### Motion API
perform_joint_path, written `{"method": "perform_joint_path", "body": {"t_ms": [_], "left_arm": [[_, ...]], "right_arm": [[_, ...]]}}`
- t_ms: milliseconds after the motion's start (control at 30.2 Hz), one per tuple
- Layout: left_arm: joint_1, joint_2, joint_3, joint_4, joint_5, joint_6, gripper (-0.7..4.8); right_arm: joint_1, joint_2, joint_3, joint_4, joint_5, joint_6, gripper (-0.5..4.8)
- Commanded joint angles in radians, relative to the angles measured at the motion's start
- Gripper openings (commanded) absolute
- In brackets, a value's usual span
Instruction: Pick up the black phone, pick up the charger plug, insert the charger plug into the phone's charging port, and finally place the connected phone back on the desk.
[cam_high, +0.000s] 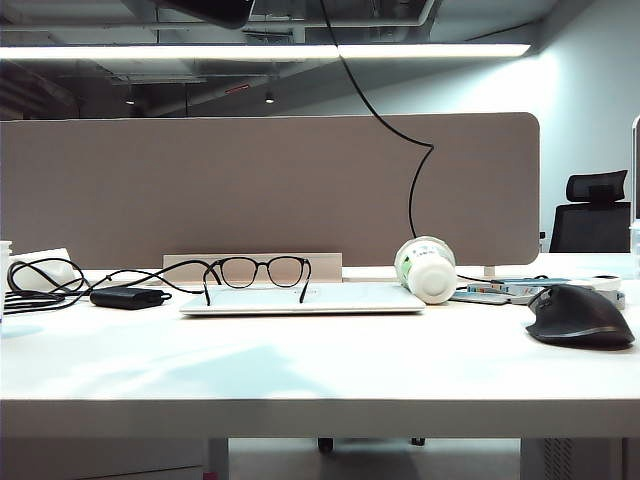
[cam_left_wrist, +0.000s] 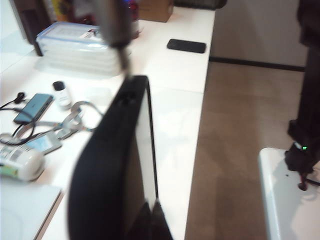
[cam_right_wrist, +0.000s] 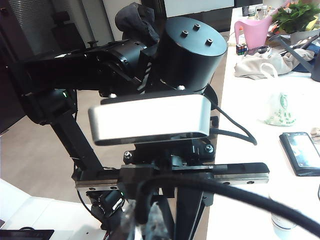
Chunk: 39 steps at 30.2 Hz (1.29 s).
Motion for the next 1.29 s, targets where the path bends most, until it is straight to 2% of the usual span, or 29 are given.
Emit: {"method": "perform_joint_path", "body": {"t_ms": [33,430,563,1290], "left_arm": [[0.002,-0.007,0.01,0.029,0.054,0.035,-0.06],[0.002,-0.007,0.01,0.045,0.054,0.033,-0.06],[0.002,-0.007,0.01,0.046,0.054,0.033,-0.06],[0.002,-0.007,0.01,0.042,0.053,0.033,-0.06]], "right_arm": [[0.003,-0.005,0.004,0.009,-0.005,-0.004,-0.08],[0.0,-0.013,0.005,-0.063,-0.004,-0.051,-0.08],[0.0,-0.014,0.005,-0.1,0.03,-0.075,-0.08],[-0.013,-0.041,0.005,-0.1,0.038,-0.075,-0.08]]}}
